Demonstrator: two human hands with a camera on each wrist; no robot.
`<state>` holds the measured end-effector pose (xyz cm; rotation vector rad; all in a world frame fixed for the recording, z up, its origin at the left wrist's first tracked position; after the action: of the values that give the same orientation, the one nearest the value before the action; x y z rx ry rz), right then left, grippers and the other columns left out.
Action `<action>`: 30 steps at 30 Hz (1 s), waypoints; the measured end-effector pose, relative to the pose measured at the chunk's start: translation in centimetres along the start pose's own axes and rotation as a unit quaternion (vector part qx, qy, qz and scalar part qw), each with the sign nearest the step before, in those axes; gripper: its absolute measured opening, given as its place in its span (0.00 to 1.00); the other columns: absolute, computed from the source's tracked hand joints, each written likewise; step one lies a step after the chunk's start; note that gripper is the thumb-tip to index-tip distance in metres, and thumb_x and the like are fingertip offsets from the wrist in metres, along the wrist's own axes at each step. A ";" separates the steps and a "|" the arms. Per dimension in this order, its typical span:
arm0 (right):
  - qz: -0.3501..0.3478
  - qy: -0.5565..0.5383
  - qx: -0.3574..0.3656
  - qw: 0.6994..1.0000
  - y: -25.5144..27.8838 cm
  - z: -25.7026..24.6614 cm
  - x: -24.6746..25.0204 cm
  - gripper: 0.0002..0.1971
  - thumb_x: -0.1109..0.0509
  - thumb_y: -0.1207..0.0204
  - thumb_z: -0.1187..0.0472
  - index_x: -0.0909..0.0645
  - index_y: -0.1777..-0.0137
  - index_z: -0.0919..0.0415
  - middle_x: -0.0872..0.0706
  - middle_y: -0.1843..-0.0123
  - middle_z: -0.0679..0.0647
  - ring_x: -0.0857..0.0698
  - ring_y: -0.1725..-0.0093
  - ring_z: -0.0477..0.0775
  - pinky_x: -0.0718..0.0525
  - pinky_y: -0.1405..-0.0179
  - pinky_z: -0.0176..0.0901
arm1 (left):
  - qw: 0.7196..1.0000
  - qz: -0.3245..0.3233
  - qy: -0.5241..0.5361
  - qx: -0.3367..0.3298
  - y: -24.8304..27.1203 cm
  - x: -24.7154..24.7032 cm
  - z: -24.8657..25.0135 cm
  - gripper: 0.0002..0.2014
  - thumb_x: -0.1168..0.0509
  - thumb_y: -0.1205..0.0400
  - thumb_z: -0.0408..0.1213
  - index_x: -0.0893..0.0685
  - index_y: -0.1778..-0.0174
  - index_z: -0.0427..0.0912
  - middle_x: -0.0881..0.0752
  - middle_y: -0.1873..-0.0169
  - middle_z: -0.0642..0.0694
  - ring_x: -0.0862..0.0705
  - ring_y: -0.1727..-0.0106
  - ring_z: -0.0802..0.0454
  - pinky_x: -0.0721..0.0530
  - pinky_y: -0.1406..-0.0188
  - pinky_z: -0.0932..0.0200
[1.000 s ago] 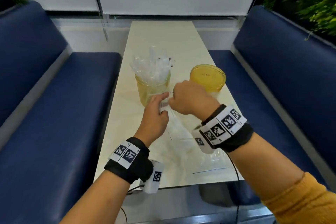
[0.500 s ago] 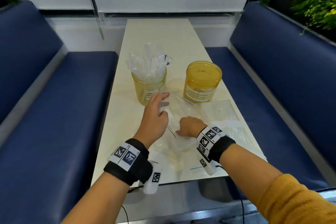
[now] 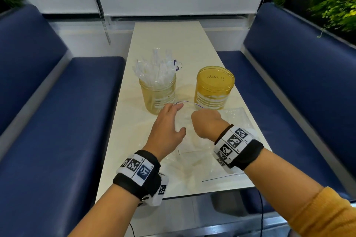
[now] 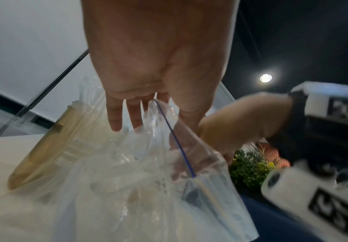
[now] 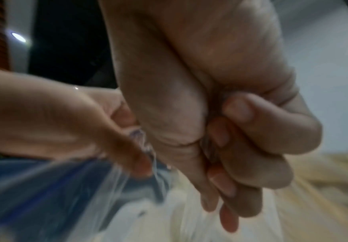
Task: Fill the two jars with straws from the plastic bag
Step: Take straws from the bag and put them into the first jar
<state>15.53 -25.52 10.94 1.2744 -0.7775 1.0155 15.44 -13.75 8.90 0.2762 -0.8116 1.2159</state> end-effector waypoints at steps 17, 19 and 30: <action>0.213 -0.379 0.207 0.876 2.7 -2.0 11.1 0.16 0.27 0.23 0.43 0.15 0.57 0.57 0.11 0.62 0.54 0.14 0.66 0.50 0.13 0.65 0.46 | 0.983 0.158 0.058 0.072 -1.0 3.1 -1.1 0.08 0.41 0.11 0.38 0.17 0.50 0.43 0.15 0.59 0.47 0.18 0.60 0.47 0.22 0.63 0.53; 0.224 -0.352 0.216 0.883 1.8 -3.7 10.0 0.18 0.33 0.18 0.42 0.21 0.63 0.55 0.15 0.65 0.52 0.17 0.66 0.50 0.22 0.67 0.46 | 0.977 0.165 0.106 0.087 -1.0 3.7 -1.6 0.07 0.40 0.12 0.36 0.19 0.52 0.39 0.17 0.65 0.46 0.21 0.67 0.50 0.25 0.67 0.55; 0.428 -0.399 0.248 0.772 0.6 -0.3 26.5 0.19 0.41 0.14 0.47 0.15 0.57 0.57 0.23 0.74 0.42 0.22 0.75 0.41 0.23 0.66 0.38 | 0.964 0.156 0.159 0.147 1.2 5.9 -4.0 0.13 0.26 0.19 0.44 0.18 0.40 0.55 0.15 0.39 0.56 0.14 0.51 0.59 0.14 0.50 0.61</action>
<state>25.01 -20.70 35.18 1.9053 -1.9775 1.4576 16.65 -6.70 9.89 0.1895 -0.4005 1.6328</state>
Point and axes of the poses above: each hand's wrist, its own y-axis away from the middle knuckle, its own x-axis out of the back of the hand, z = x × y, the point moved 6 cm from there along -y, towards the middle knuckle
